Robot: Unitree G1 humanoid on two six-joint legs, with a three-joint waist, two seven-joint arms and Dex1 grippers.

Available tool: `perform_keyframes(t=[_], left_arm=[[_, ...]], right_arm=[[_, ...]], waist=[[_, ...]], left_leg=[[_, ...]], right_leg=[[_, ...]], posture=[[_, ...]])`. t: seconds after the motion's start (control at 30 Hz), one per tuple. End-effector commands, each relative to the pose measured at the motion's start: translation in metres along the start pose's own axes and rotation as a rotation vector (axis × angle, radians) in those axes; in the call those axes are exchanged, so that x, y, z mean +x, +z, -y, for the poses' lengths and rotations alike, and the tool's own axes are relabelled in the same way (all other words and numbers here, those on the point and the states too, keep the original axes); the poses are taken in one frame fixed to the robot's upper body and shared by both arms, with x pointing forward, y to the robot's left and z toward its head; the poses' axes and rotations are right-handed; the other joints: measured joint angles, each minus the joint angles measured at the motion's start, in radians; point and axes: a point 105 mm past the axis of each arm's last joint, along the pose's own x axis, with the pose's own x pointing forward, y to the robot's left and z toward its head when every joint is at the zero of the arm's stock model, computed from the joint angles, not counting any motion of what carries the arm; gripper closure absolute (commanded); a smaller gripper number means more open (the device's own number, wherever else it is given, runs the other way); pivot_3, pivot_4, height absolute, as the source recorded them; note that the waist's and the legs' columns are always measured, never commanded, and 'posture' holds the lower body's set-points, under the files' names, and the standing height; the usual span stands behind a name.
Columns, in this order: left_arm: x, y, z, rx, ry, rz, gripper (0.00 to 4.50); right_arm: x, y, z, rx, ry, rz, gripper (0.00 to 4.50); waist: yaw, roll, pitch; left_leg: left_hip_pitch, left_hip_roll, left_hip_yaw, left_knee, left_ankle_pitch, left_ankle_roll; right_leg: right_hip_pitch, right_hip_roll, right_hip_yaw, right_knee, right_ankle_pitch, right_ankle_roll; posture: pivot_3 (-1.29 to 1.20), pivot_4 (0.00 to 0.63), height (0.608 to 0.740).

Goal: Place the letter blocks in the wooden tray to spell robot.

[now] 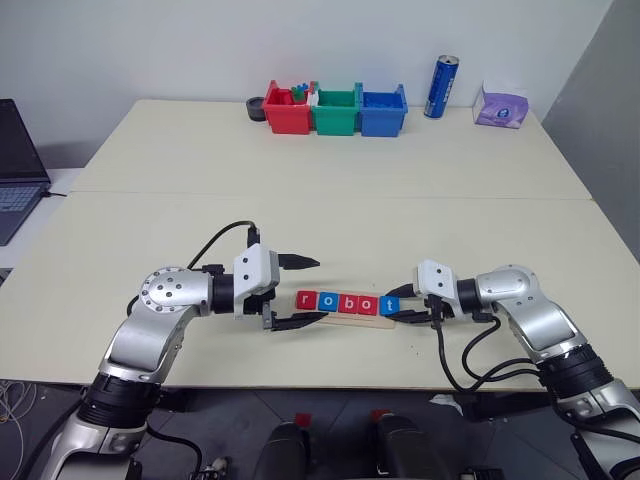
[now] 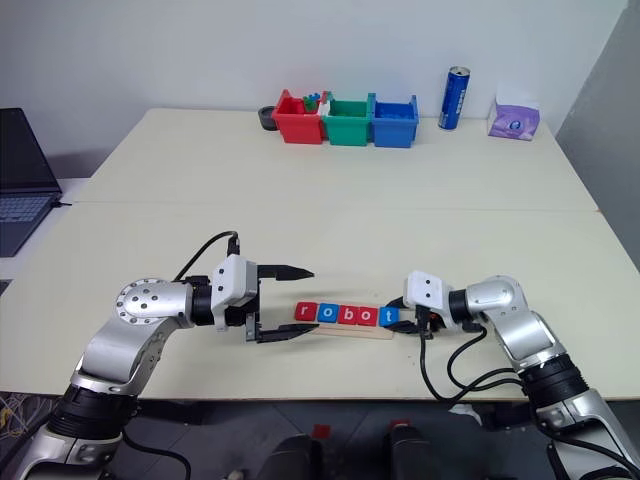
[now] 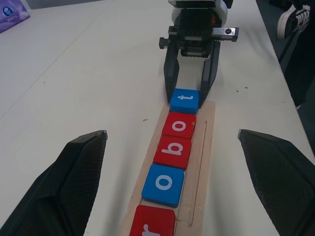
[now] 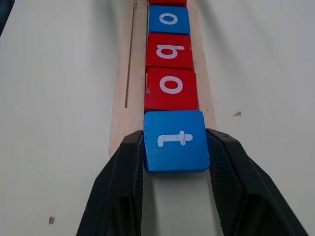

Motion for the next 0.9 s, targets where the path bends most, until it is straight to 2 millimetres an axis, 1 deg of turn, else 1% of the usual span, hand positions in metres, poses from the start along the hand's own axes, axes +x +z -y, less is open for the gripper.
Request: perform_keyframes(t=[0.03, 0.07, 0.13, 0.23, 0.27, 0.33, 0.37, 0.5, 0.57, 0.63, 0.7, 0.8, 0.83, 0.9], left_arm=[[0.001, 0.011, 0.001, 0.031, -0.002, 0.034, 0.00], [0.001, 0.011, 0.001, 0.031, 0.000, 0.034, 0.00], [0.001, 0.011, 0.001, 0.032, 0.003, 0.034, 0.00], [0.001, 0.011, 0.001, 0.033, 0.005, 0.035, 0.00], [0.002, 0.011, 0.001, 0.033, 0.006, 0.036, 0.00], [0.002, 0.012, 0.000, 0.032, 0.008, 0.037, 0.00], [0.002, 0.011, 0.000, 0.033, 0.009, 0.037, 0.00], [0.003, 0.011, 0.000, 0.031, 0.014, 0.040, 0.00], [0.003, 0.011, 0.001, 0.029, 0.015, 0.042, 0.00], [0.003, 0.011, 0.001, 0.027, 0.015, 0.043, 0.00], [0.004, 0.011, 0.001, 0.026, 0.015, 0.045, 0.00], [0.004, 0.011, 0.000, 0.027, 0.011, 0.046, 0.00], [0.005, 0.011, 0.000, 0.027, 0.010, 0.047, 0.00], [0.005, 0.011, -0.001, 0.029, 0.008, 0.047, 0.00]], right_arm=[[-0.002, 0.007, 0.003, -0.038, 0.013, 0.000, 3.03], [-0.003, 0.008, 0.002, -0.036, 0.016, 0.002, 3.03], [-0.003, 0.010, 0.002, -0.026, 0.023, 0.009, 2.27], [-0.004, 0.013, 0.002, -0.010, 0.030, 0.024, 1.32], [-0.005, 0.016, 0.003, 0.002, 0.026, 0.034, 0.91], [-0.009, 0.021, 0.006, 0.023, 0.016, 0.054, 0.23], [-0.011, 0.024, 0.008, 0.034, 0.008, 0.064, 0.03], [-0.023, 0.032, 0.017, 0.096, -0.034, 0.101, 0.03], [-0.032, 0.029, 0.021, 0.117, -0.064, 0.089, 0.03], [-0.043, 0.015, 0.022, 0.134, -0.096, 0.046, 0.03], [-0.050, 0.006, 0.022, 0.141, -0.116, 0.023, 0.03], [-0.050, -0.003, 0.018, 0.138, -0.125, 0.010, 0.61], [-0.049, -0.007, 0.017, 0.135, -0.127, 0.005, 0.92], [-0.046, -0.011, 0.015, 0.138, -0.129, 0.003, 1.68]], waist=[[0.000, 0.000, 0.000], [0.000, 0.000, 0.000], [0.000, 0.000, 0.000], [0.000, 0.000, 0.000], [0.000, 0.000, 0.000], [0.000, 0.000, 0.000], [0.000, 0.000, 0.000], [0.000, 0.000, 0.000], [0.000, 0.000, 0.000], [0.001, 0.000, 0.000], [0.003, 0.000, 0.000], [0.001, 0.000, 0.000], [0.000, 0.000, 0.000], [-0.003, 0.000, 0.000]], left_leg=[[0.000, 0.000, 0.000, 0.000, 0.000, 0.000], [0.000, 0.000, 0.000, 0.000, 0.000, 0.000], [0.000, 0.000, 0.000, 0.000, 0.000, 0.000], [0.000, 0.000, 0.000, 0.000, 0.000, 0.000], [0.000, 0.000, 0.000, 0.000, 0.000, 0.000], [0.000, 0.000, 0.000, 0.000, 0.000, 0.000], [0.000, 0.000, 0.000, 0.000, 0.000, 0.000], [0.000, 0.000, 0.000, 0.000, 0.000, 0.000], [0.000, 0.000, 0.000, 0.000, 0.000, 0.000], [0.000, 0.000, 0.000, 0.000, 0.000, 0.000], [0.000, 0.000, 0.000, 0.000, 0.000, 0.000], [0.000, -0.001, 0.000, 0.000, 0.000, 0.000], [0.000, -0.001, 0.000, 0.000, 0.000, 0.000], [0.000, 0.000, 0.000, 0.000, 0.000, 0.000]], right_leg=[[0.000, 0.000, 0.000, 0.000, 0.000, 0.000], [0.000, 0.000, 0.000, 0.000, 0.000, 0.000], [0.000, 0.000, 0.000, 0.000, 0.000, 0.000], [0.000, 0.000, 0.000, 0.000, 0.000, 0.000], [0.000, 0.000, 0.000, 0.000, 0.000, 0.000], [0.000, 0.000, 0.000, 0.000, 0.000, 0.000], [0.000, 0.000, 0.000, 0.000, 0.000, 0.000], [0.000, 0.000, 0.000, 0.000, 0.000, 0.000], [0.000, 0.000, 0.000, 0.000, 0.000, 0.000], [0.000, 0.000, 0.000, 0.000, 0.000, 0.000], [0.000, -0.001, 0.000, 0.000, 0.000, 0.000], [0.000, -0.001, 0.000, 0.000, 0.000, 0.000], [0.000, -0.001, 0.000, 0.000, 0.000, 0.000], [0.000, 0.000, 0.001, 0.000, 0.000, 0.000]], posture=[[0.00, 0.150, 0.740], [0.00, 0.150, 0.740], [0.00, 0.150, 0.740], [0.00, 0.150, 0.740], [0.00, 0.150, 0.740], [0.00, 0.150, 0.740], [0.00, 0.150, 0.740], [0.00, 0.150, 0.740], [0.00, 0.150, 0.740], [0.00, 0.150, 0.740], [0.00, 0.150, 0.740], [0.00, 0.150, 0.740], [0.00, 0.150, 0.740], [0.00, 0.150, 0.740]])
